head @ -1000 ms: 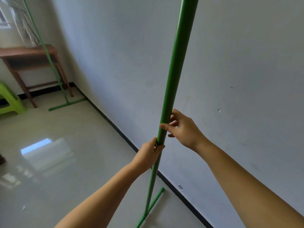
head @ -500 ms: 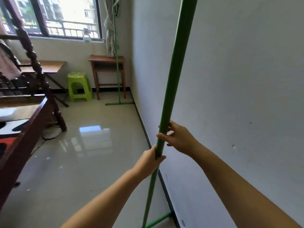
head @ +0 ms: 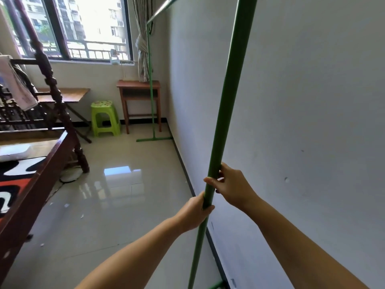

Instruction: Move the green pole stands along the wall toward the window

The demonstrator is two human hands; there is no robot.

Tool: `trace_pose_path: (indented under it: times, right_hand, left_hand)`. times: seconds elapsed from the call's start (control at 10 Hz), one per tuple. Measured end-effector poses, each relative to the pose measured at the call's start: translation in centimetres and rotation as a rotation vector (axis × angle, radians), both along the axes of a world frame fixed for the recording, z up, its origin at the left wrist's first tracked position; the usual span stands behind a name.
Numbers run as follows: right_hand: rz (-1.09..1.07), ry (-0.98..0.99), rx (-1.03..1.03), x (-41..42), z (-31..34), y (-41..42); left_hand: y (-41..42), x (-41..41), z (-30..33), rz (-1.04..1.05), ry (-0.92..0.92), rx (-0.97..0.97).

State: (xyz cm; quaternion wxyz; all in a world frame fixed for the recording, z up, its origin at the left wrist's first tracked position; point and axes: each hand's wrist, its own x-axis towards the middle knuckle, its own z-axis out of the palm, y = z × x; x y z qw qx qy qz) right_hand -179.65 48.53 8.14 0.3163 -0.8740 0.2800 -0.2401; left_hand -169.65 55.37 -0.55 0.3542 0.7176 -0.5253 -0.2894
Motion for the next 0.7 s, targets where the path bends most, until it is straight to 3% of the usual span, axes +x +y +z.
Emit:
trace_pose_path:
  times: [0.4, 0.6, 0.7]
  right_hand:
    - [-0.034, 0.038, 0.076, -0.2, 0.3, 0.8]
    - [0.007, 0.199, 0.088, -2.5, 3.2, 1.4]
    - [-0.051, -0.047, 0.027, -7.5, 8.6, 1.8]
  left_hand:
    - [0.6, 0.0, -0.5, -0.011, 0.038, -0.024]
    - [0.8, 0.6, -1.3, -0.065, 0.091, 0.023]
    - [3.6, 1.7, -3.2, -0.032, 0.078, 0.053]
